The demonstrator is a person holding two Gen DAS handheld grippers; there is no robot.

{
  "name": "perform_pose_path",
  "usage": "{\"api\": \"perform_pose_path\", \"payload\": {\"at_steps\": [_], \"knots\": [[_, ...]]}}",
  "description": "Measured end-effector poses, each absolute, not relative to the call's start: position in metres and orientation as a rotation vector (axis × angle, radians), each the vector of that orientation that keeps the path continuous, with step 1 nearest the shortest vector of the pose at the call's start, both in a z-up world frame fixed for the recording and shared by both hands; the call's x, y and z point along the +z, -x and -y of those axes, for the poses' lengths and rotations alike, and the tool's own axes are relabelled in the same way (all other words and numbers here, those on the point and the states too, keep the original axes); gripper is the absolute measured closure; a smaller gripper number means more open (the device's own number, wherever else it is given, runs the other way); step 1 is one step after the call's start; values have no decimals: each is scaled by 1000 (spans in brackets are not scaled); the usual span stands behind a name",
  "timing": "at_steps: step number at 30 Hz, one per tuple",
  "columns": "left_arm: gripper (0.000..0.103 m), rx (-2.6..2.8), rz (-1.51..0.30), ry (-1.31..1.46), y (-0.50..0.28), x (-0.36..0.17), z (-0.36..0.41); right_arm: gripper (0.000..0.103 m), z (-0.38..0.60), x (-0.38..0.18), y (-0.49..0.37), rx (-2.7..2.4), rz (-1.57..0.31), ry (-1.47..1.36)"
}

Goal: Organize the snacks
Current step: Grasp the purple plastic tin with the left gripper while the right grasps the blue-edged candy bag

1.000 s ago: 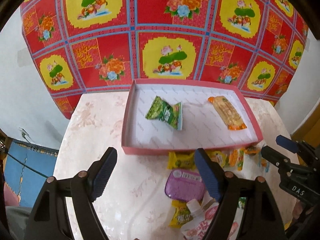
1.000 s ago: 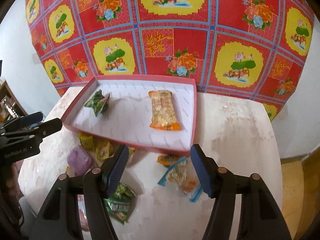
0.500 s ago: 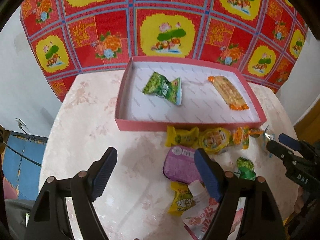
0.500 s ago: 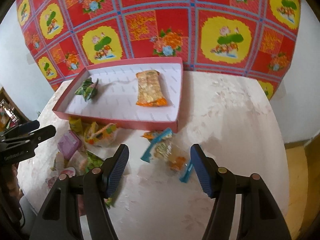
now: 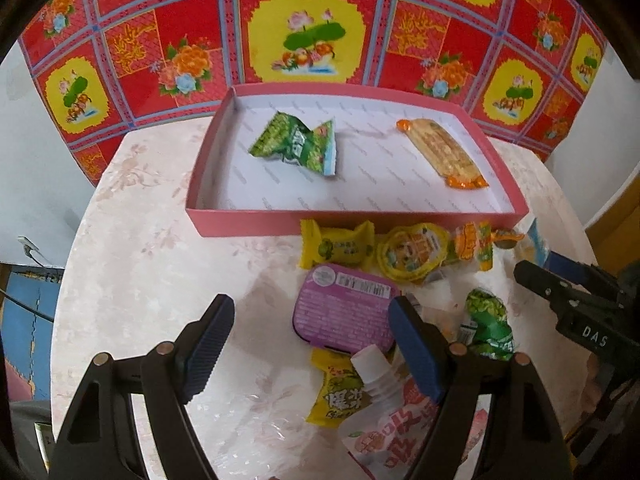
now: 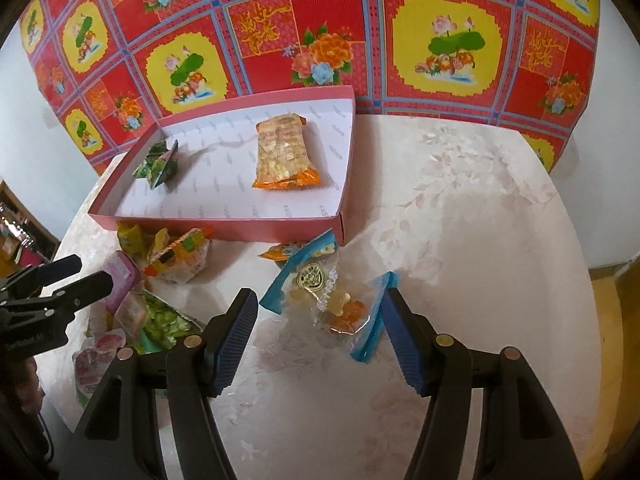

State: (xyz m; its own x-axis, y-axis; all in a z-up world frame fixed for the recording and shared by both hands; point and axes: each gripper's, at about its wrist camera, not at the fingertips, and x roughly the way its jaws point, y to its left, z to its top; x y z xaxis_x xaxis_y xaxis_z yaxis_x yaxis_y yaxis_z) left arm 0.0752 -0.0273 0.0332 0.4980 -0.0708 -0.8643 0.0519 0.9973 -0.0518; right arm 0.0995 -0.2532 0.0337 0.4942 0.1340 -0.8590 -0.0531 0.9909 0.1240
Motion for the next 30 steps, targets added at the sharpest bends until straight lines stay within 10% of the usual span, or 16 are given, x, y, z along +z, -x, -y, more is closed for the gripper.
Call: {"api": "perform_pose_path", "payload": {"at_steps": [19, 30], "knots": [[21, -115, -1050, -15, -74, 22, 38, 38, 261, 29, -101, 101, -1028, -149], [33, -111, -1031, -41, -72, 16, 40, 59, 268, 29, -101, 62, -1014, -152]]}}
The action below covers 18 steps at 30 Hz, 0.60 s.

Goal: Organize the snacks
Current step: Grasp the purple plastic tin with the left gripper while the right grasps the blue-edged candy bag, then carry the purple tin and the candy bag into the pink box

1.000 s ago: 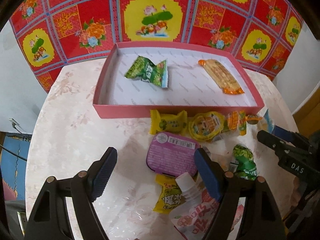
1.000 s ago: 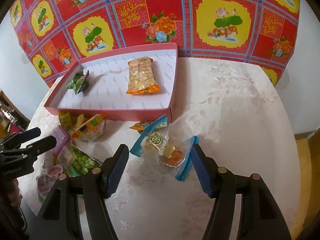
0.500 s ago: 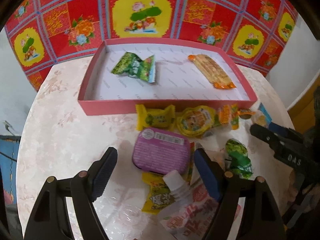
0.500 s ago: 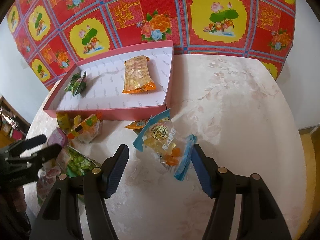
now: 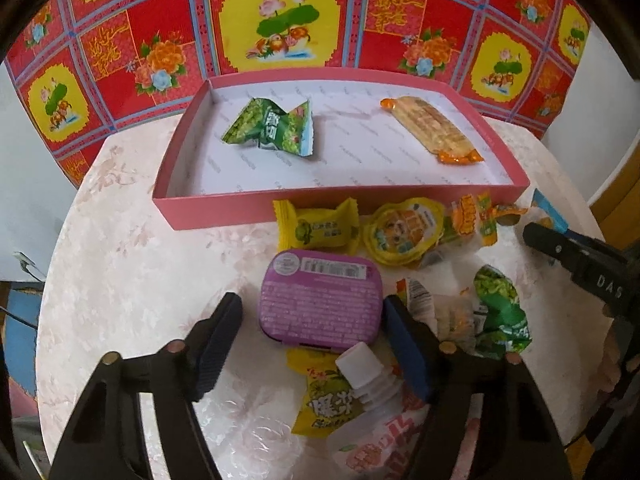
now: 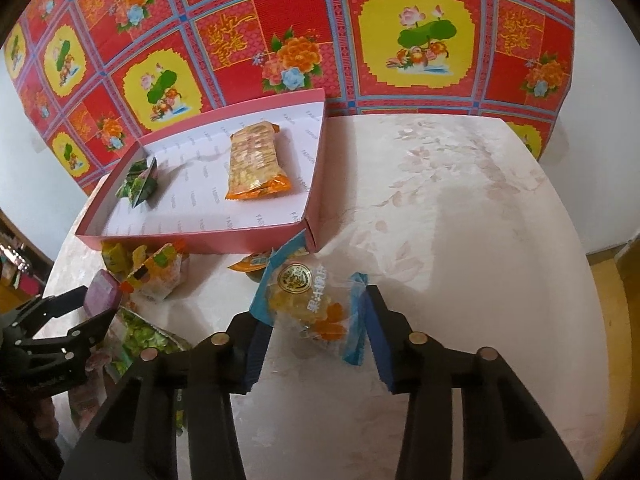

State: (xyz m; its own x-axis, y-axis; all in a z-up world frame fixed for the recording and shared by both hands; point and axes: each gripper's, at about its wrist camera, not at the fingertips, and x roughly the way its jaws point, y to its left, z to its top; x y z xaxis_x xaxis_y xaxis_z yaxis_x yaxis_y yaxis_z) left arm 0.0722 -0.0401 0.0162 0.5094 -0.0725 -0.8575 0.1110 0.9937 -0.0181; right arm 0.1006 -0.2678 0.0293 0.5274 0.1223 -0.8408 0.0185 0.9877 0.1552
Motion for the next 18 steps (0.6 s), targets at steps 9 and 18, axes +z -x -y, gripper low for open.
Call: {"api": "perform_pose_path", "payload": {"at_steps": [9, 18], "knots": [[38, -137, -1017, -41, -70, 19, 39, 64, 263, 37, -97, 81, -1005, -151], [38, -147, -962, -32, -64, 40, 35, 69, 257, 44, -93, 105, -975, -155]]}}
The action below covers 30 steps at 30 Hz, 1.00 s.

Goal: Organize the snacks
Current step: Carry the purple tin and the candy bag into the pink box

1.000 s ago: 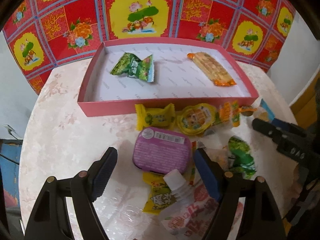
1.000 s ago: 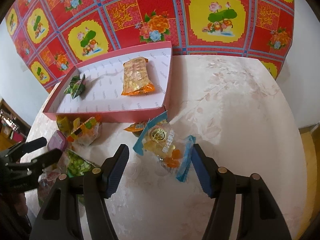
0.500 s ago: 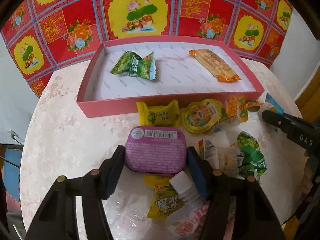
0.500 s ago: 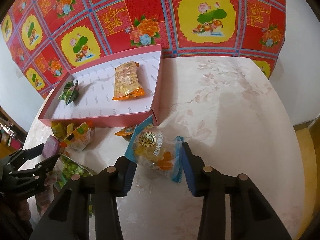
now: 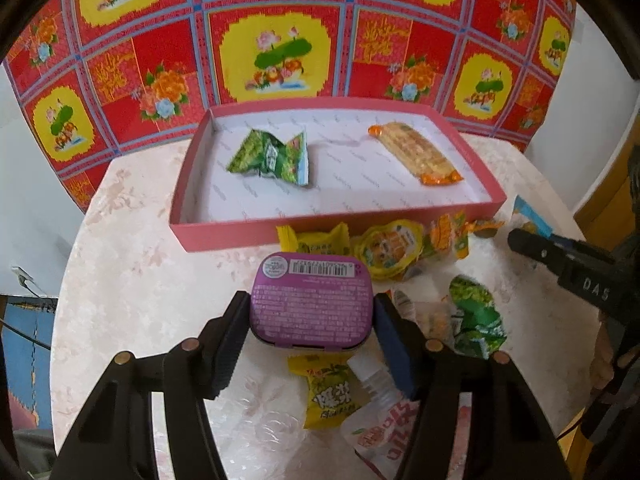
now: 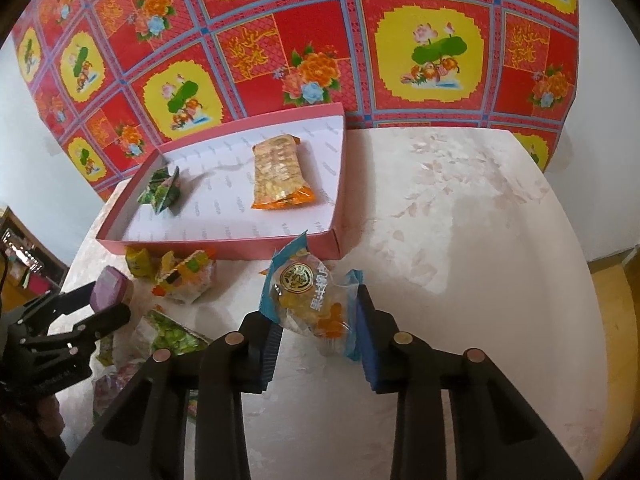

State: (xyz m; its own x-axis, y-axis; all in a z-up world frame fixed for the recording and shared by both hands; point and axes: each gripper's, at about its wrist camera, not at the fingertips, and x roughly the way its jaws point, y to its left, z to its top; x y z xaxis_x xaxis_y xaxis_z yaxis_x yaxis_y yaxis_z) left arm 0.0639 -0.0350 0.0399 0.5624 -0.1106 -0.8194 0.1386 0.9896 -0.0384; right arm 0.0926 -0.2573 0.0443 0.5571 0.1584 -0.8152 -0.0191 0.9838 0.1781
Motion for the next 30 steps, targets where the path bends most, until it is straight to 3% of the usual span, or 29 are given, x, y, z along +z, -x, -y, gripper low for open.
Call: {"api": "perform_pose_path", "payload": {"at_steps": [30], "knots": [[38, -104, -884, -48, -114, 63, 21, 69, 234, 74, -120, 183, -932, -105]]}}
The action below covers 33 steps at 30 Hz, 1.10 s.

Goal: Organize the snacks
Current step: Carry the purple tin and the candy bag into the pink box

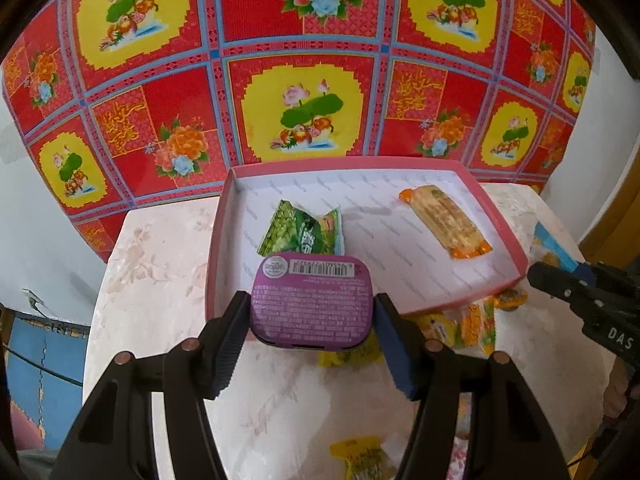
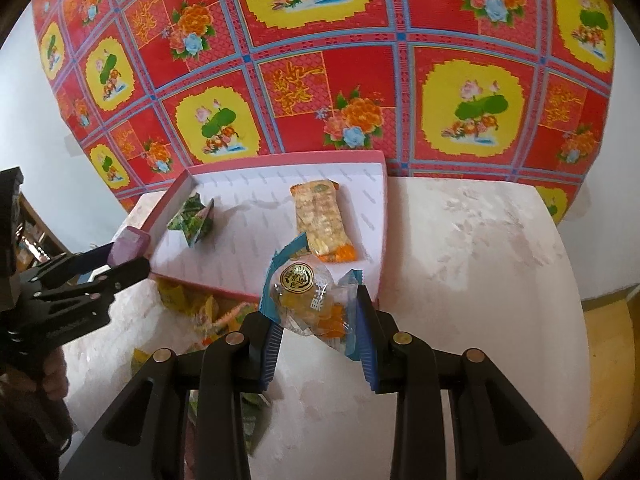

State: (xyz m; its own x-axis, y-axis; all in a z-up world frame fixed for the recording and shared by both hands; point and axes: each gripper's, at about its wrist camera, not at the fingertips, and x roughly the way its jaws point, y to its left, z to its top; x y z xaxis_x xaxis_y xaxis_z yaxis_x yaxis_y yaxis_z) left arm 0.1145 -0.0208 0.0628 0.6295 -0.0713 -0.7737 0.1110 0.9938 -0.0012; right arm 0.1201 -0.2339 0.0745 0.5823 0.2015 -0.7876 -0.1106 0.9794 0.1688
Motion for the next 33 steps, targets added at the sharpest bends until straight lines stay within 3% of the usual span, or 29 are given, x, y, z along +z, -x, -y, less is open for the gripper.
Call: {"api": "perform_pose_path", "payload": {"at_steps": [33], "knots": [[38, -88, -960, -68, -176, 17, 29, 69, 214, 41, -182, 183, -990, -73]]}}
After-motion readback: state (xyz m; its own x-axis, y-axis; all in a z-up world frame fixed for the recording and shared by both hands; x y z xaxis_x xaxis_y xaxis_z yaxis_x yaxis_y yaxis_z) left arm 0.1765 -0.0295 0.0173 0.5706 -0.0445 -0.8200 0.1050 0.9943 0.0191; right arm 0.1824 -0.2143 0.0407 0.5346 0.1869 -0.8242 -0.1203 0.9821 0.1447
